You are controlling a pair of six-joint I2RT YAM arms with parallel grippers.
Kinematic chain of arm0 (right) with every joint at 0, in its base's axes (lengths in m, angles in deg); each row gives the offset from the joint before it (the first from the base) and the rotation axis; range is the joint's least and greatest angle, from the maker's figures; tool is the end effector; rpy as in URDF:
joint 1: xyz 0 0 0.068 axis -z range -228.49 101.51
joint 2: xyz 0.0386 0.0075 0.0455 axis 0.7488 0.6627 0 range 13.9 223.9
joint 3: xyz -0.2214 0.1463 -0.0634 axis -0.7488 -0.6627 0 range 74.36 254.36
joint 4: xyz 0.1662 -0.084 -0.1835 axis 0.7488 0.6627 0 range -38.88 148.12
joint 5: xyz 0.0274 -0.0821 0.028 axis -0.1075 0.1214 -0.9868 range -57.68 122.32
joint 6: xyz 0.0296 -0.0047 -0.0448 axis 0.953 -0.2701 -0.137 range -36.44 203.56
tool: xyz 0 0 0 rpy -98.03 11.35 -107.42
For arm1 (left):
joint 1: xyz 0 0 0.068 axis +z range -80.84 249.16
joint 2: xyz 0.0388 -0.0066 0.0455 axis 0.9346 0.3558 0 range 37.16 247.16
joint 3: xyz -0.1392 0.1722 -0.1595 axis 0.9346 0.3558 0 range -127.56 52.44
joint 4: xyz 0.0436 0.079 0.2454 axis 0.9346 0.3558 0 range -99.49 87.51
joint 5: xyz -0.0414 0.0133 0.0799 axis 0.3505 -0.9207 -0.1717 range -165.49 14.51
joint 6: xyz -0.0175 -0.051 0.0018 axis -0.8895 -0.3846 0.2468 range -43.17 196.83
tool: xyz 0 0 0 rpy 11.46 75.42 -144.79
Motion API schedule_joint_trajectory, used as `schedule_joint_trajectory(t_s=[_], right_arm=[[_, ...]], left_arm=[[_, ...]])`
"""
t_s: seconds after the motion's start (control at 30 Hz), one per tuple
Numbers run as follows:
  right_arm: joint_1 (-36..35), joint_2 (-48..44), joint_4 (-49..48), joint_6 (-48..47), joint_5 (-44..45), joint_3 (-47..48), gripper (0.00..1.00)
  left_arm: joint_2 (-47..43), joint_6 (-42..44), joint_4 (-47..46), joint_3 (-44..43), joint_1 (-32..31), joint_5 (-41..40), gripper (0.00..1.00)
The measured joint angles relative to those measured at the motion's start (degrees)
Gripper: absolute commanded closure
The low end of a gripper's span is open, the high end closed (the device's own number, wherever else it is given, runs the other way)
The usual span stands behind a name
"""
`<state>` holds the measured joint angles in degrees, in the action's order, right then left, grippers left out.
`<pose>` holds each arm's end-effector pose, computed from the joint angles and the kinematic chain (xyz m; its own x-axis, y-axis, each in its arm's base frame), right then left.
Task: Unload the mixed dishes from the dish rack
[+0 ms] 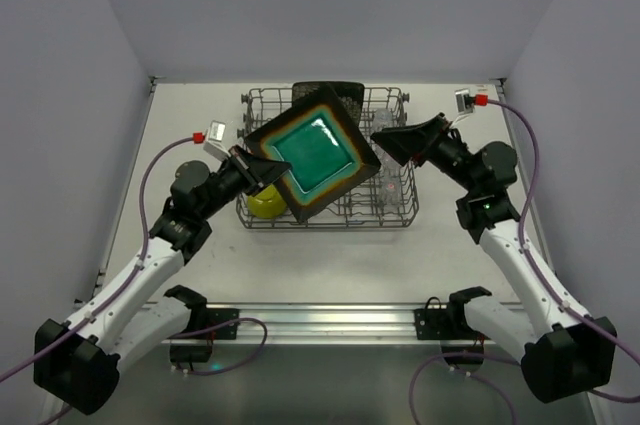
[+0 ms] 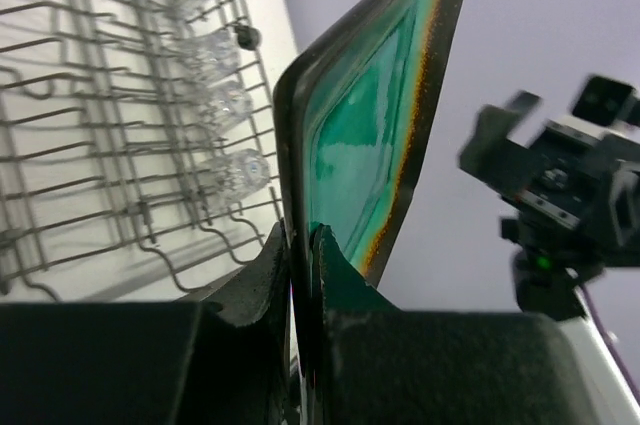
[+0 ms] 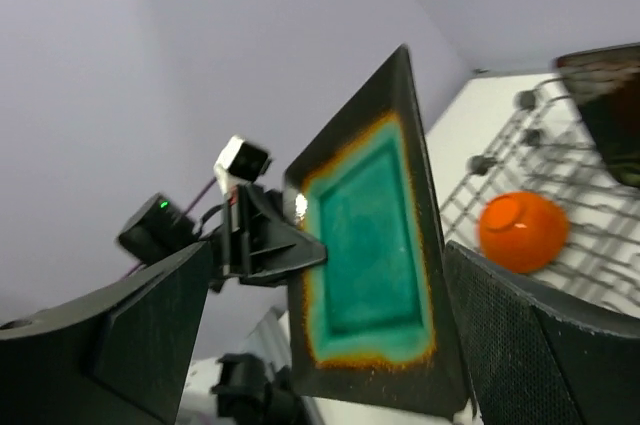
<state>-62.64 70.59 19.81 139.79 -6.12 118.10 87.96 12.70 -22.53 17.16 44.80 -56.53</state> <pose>0.2117 0.0762 0.3700 -0.4649 0.5542 -0.6904 -0.6784 0.2780 0.6800 0.1891 -0.0984 0.3057 -0.6343 -0.6470 -0.4232 0.2638 0.3334 -0.9051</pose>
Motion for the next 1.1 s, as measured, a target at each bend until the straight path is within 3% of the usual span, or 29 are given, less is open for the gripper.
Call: schedule_joint_trajectory(t_s=[0.23, 0.43, 0.7, 1.1], right_arm=[[0.7, -10.7, 19.3, -11.0, 17.5, 5.8, 0.01], [0.7, -16.7, 27.4, -17.7, 24.7, 6.2, 0.01], [0.7, -18.4, 32.2, -21.2, 26.8, 5.4, 0.01], [0.7, -21.5, 33.5, -21.8, 25.3, 5.0, 0.01]], left_arm=[[-0.5, 1.2, 11.9, -2.7, 2.9, -10.2, 1.00], [4.7, -0.8, 13.9, -7.0, 16.5, -9.2, 1.00], [11.1, -3.9, 13.9, -12.1, 34.2, -9.0, 1.00], [26.2, -0.9, 15.7, -18.8, 42.4, -9.1, 1.00]])
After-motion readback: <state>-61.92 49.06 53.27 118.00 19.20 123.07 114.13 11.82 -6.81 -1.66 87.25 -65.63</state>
